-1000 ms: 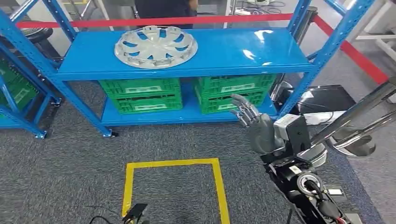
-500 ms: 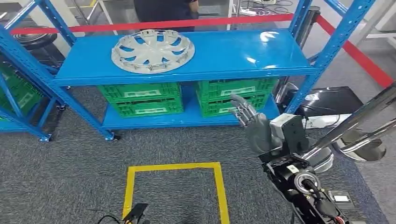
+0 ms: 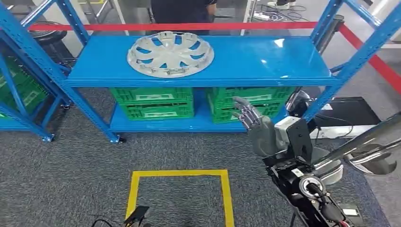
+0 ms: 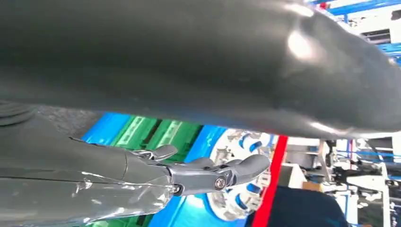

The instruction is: Take the parts from the cabinet and place them on the table.

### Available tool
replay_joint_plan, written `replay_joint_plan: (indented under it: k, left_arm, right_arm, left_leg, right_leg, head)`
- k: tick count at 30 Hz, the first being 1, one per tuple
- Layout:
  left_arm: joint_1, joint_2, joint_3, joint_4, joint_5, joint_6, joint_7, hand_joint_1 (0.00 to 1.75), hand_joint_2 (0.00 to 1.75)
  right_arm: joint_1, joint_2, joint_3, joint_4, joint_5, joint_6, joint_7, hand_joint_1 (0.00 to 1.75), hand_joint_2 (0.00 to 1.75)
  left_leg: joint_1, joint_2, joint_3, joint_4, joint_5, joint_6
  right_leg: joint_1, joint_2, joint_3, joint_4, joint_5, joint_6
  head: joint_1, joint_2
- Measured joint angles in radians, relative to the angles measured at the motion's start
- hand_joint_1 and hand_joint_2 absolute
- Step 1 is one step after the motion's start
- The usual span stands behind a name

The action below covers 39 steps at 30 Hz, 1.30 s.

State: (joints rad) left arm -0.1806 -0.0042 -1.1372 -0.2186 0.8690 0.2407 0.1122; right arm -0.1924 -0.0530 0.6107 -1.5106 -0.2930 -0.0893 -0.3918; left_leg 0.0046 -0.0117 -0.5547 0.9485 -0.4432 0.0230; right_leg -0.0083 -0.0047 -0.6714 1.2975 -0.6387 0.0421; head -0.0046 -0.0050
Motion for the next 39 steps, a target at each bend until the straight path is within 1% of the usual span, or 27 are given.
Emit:
replay_joint_plan:
  k: [1, 2, 3, 4, 5, 6, 9, 10, 11, 12, 15, 16, 17, 19, 20, 21, 24, 26, 27, 30, 31, 32, 33, 35, 36, 37, 39]
  left_arm:
    - [0.001, 0.000, 0.000, 0.000, 0.000, 0.000, 0.000, 0.00, 0.00]
    - [0.002, 0.000, 0.000, 0.000, 0.000, 0.000, 0.000, 0.00, 0.00]
    - [0.002, 0.000, 0.000, 0.000, 0.000, 0.000, 0.000, 0.00, 0.00]
    - [0.002, -0.001, 0.000, 0.000, 0.000, 0.000, 0.000, 0.00, 0.00]
    - [0.002, -0.001, 0.000, 0.000, 0.000, 0.000, 0.000, 0.00, 0.00]
    - [0.000, -0.001, 0.000, 0.000, 0.000, 0.000, 0.000, 0.00, 0.00]
    - [0.000, -0.002, 0.000, 0.000, 0.000, 0.000, 0.000, 0.00, 0.00]
    - [0.000, 0.000, 0.000, 0.000, 0.000, 0.000, 0.000, 0.00, 0.00]
    - [0.000, 0.000, 0.000, 0.000, 0.000, 0.000, 0.000, 0.00, 0.00]
    - [-0.002, 0.000, 0.000, 0.000, 0.000, 0.000, 0.000, 0.00, 0.00]
    - [-0.002, 0.000, 0.000, 0.000, 0.000, 0.000, 0.000, 0.00, 0.00]
    - [0.000, 0.000, 0.000, 0.000, 0.000, 0.000, 0.000, 0.00, 0.00]
    - [0.002, 0.000, 0.000, 0.000, 0.000, 0.000, 0.000, 0.00, 0.00]
    - [0.002, 0.002, 0.000, 0.000, 0.000, 0.000, 0.000, 0.00, 0.00]
    - [0.002, 0.003, 0.000, 0.000, 0.000, 0.000, 0.000, 0.00, 0.00]
    - [0.000, 0.002, 0.000, 0.000, 0.000, -0.001, 0.000, 0.00, 0.00]
    - [-0.002, 0.002, 0.000, 0.000, 0.000, -0.001, 0.000, 0.00, 0.00]
    - [-0.002, 0.000, 0.000, 0.000, 0.000, 0.000, 0.000, 0.00, 0.00]
    - [-0.002, 0.001, 0.000, 0.000, 0.000, 0.000, 0.000, 0.00, 0.00]
    - [-0.003, 0.000, 0.000, 0.000, 0.000, 0.000, 0.000, 0.00, 0.00]
    - [-0.002, 0.000, 0.000, 0.000, 0.000, 0.000, 0.000, 0.00, 0.00]
    - [0.000, 0.000, 0.000, 0.000, 0.000, 0.000, 0.000, 0.00, 0.00]
    - [0.000, 0.000, 0.000, 0.000, 0.000, 0.000, 0.000, 0.00, 0.00]
    - [-0.001, 0.000, 0.000, 0.000, 0.000, 0.000, 0.000, 0.00, 0.00]
    - [0.000, 0.000, 0.000, 0.000, 0.000, 0.000, 0.000, 0.00, 0.00]
    - [-0.004, 0.000, 0.000, 0.000, 0.000, 0.000, 0.000, 0.00, 0.00]
    - [-0.004, 0.000, 0.000, 0.001, 0.000, 0.000, 0.000, 0.00, 0.00]
  right_arm:
    - [0.001, 0.000, 0.000, 0.000, 0.000, 0.000, 0.000, 0.00, 0.00]
    - [0.001, 0.000, 0.000, 0.000, 0.000, 0.000, 0.000, 0.00, 0.00]
    - [0.000, 0.000, 0.000, 0.000, 0.000, 0.000, 0.000, 0.00, 0.00]
    - [0.000, 0.000, 0.000, 0.000, 0.000, 0.000, 0.000, 0.00, 0.00]
    - [0.000, 0.000, 0.000, 0.000, 0.000, 0.000, 0.000, 0.00, 0.00]
    - [0.000, 0.000, 0.001, 0.001, 0.000, 0.000, 0.000, 0.00, 0.00]
    - [0.000, 0.000, 0.002, 0.000, 0.000, 0.000, 0.000, 0.00, 0.00]
    - [-0.001, 0.000, 0.002, -0.001, 0.000, 0.000, 0.000, 0.00, 0.00]
    - [-0.001, 0.000, 0.002, -0.001, 0.000, 0.000, 0.000, 0.00, 0.00]
    - [-0.002, 0.000, 0.001, -0.001, 0.000, 0.000, 0.000, 0.00, 0.00]
    - [0.000, 0.000, 0.001, 0.000, 0.000, 0.000, 0.001, 0.00, 0.00]
    - [0.000, 0.000, 0.001, 0.000, 0.000, 0.000, 0.002, 0.00, 0.00]
    - [0.000, 0.000, 0.001, 0.000, 0.000, 0.000, 0.002, 0.00, 0.00]
    - [0.000, 0.000, 0.001, 0.000, 0.000, 0.000, 0.002, 0.00, 0.00]
    - [0.000, 0.000, 0.001, 0.000, 0.000, 0.000, 0.002, 0.00, 0.00]
    - [0.000, 0.000, 0.001, 0.000, 0.002, 0.000, 0.002, 0.00, 0.00]
    - [-0.001, 0.000, 0.002, 0.000, 0.005, 0.000, 0.003, 0.00, 0.00]
    - [-0.001, 0.000, 0.002, -0.001, 0.006, 0.000, 0.003, 0.00, 0.00]
    - [-0.003, 0.000, 0.002, -0.002, 0.007, 0.000, 0.002, 0.00, 0.00]
    - [0.000, 0.000, 0.003, 0.000, 0.010, -0.002, 0.003, 0.00, 0.00]
    - [0.002, 0.000, 0.003, 0.001, 0.010, -0.002, 0.003, 0.00, 0.00]
    - [0.003, 0.000, 0.003, 0.001, 0.010, -0.002, 0.003, 0.00, 0.00]
    - [0.003, 0.000, 0.003, 0.001, 0.010, -0.002, 0.003, 0.00, 0.00]
    - [0.002, 0.000, 0.003, 0.001, 0.010, -0.003, 0.003, 0.00, 0.00]
    - [0.003, 0.000, 0.003, 0.001, 0.010, -0.003, 0.003, 0.00, 0.00]
    - [0.002, 0.000, 0.004, 0.002, 0.010, -0.003, 0.003, 0.00, 0.00]
    - [0.003, 0.000, 0.005, 0.002, 0.010, -0.003, 0.003, 0.00, 0.00]
  left_leg:
    - [0.000, -0.004, 0.008, 0.000, -0.005, -0.001]
    - [0.000, -0.011, 0.018, 0.000, -0.012, -0.002]
    - [0.000, -0.016, 0.028, 0.000, -0.018, -0.004]
    - [0.000, -0.021, 0.043, 0.000, -0.026, -0.007]
    - [0.000, -0.024, 0.050, -0.001, -0.033, -0.009]
    - [-0.005, -0.029, 0.050, 0.000, -0.036, -0.015]
    - [0.002, -0.032, 0.050, -0.009, -0.037, -0.028]
    - [-0.004, -0.031, 0.052, -0.007, -0.044, -0.036]
    - [0.000, -0.015, 0.047, 0.016, -0.053, -0.041]
    - [0.000, -0.004, 0.016, 0.076, -0.082, -0.044]
    - [0.003, 0.001, -0.131, 0.319, -0.165, -0.053]
    - [0.003, 0.001, -0.156, 0.342, -0.155, -0.054]
    - [0.004, 0.002, -0.153, 0.311, -0.119, -0.053]
    - [0.005, 0.007, -0.087, 0.138, -0.005, -0.049]
    - [0.005, 0.020, -0.046, 0.043, 0.044, -0.045]
    - [-0.005, 0.032, -0.031, 0.016, 0.026, -0.042]
    - [-0.008, 0.018, -0.032, 0.011, 0.020, -0.025]
    - [0.001, 0.012, -0.021, 0.000, 0.020, -0.016]
    - [0.001, 0.008, -0.016, -0.001, 0.017, -0.011]
    - [0.000, 0.000, -0.007, -0.001, 0.007, 0.000]
    - [0.000, -0.005, -0.002, -0.001, 0.002, 0.000]
    - [0.000, -0.011, 0.005, -0.001, -0.002, -0.002]
    - [0.000, -0.016, 0.015, -0.001, -0.008, -0.003]
    - [0.000, -0.027, 0.037, -0.001, -0.021, -0.008]
    - [0.002, -0.030, 0.040, -0.004, -0.026, -0.011]
    - [-0.003, -0.036, 0.038, 0.002, -0.028, -0.016]
    - [0.001, -0.038, 0.034, -0.005, -0.027, -0.026]
  right_leg:
    - [0.000, 0.000, -0.014, 0.002, 0.021, -0.001]
    - [-0.001, 0.000, 0.000, -0.048, 0.070, -0.004]
    - [0.000, 0.002, 0.031, -0.128, 0.126, -0.007]
    - [0.000, 0.008, 0.077, -0.243, 0.195, -0.013]
    - [0.000, 0.021, 0.100, -0.314, 0.223, -0.018]
    - [0.005, 0.029, 0.113, -0.325, 0.210, -0.019]
    - [0.009, 0.026, 0.114, -0.332, 0.199, -0.032]
    - [-0.001, 0.024, 0.123, -0.345, 0.201, -0.037]
    - [-0.002, 0.022, 0.133, -0.352, 0.202, -0.041]
    - [-0.002, 0.017, 0.137, -0.354, 0.199, -0.048]
    - [-0.001, 0.003, 0.146, -0.354, 0.187, -0.056]
    - [-0.001, 0.001, 0.151, -0.354, 0.183, -0.056]
    - [-0.001, -0.001, 0.158, -0.354, 0.177, -0.055]
    - [-0.001, -0.005, 0.177, -0.354, 0.163, -0.050]
    - [-0.001, -0.007, 0.187, -0.354, 0.155, -0.046]
    - [0.008, -0.009, 0.188, -0.352, 0.149, -0.038]
    - [0.006, -0.015, 0.191, -0.356, 0.141, -0.026]
    - [0.002, -0.014, 0.197, -0.352, 0.129, -0.013]
    - [0.002, -0.007, 0.183, -0.312, 0.106, -0.008]
    - [0.000, -0.002, 0.043, -0.052, 0.007, -0.001]
    - [-0.001, -0.001, 0.009, -0.007, 0.006, -0.001]
    - [-0.001, -0.001, 0.002, -0.018, 0.033, -0.001]
    - [-0.001, 0.000, 0.021, -0.077, 0.084, -0.004]
    - [-0.001, 0.009, 0.092, -0.263, 0.204, -0.011]
    - [-0.002, 0.031, 0.114, -0.310, 0.209, -0.015]
    - [0.001, 0.033, 0.120, -0.334, 0.205, -0.015]
    - [0.007, 0.030, 0.119, -0.335, 0.196, -0.024]
  head:
    - [0.002, 0.000]
    - [0.003, 0.000]
    - [0.004, 0.000]
    - [0.005, 0.000]
    - [0.007, 0.000]
    - [0.006, 0.000]
    - [0.008, 0.000]
    - [0.006, 0.000]
    - [0.006, 0.000]
    - [-0.003, 0.000]
    - [-0.013, 0.000]
    - [-0.017, 0.000]
    - [-0.019, 0.000]
    - [-0.027, 0.000]
    - [-0.031, 0.000]
    - [-0.032, 0.000]
    - [-0.020, 0.000]
    - [-0.024, 0.000]
    - [-0.015, 0.000]
    - [-0.002, 0.000]
    - [0.001, 0.000]
    - [0.003, 0.000]
    - [0.004, 0.000]
    - [0.008, 0.000]
    - [0.007, 0.000]
    - [0.007, 0.000]
    - [0.007, 0.000]
